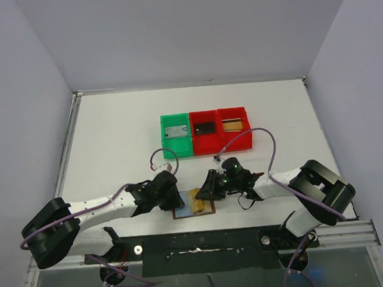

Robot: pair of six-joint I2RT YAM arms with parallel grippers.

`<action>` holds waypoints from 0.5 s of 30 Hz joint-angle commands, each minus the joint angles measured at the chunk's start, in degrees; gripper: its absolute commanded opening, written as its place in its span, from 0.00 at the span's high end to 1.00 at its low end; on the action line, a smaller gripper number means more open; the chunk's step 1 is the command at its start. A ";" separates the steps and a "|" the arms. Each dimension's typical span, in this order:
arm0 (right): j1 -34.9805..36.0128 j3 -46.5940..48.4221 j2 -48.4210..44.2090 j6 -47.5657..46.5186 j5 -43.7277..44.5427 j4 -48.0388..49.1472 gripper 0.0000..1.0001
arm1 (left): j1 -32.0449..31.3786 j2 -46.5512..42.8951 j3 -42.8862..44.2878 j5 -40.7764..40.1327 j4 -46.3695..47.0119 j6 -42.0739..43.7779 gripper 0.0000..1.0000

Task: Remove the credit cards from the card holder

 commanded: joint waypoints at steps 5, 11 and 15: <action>0.05 -1.04 1.77 2.64 0.03 7.26 0.79 | -0.21 1.63 1.24 -0.86 -1.81 1.86 0.85; 0.55 -0.94 2.48 2.39 -0.03 7.04 0.76 | -0.21 1.87 1.16 -0.88 -1.86 1.70 0.86; 1.75 -0.49 3.41 1.87 -0.53 6.85 0.76 | -0.21 1.87 1.07 -0.88 -1.85 1.73 0.86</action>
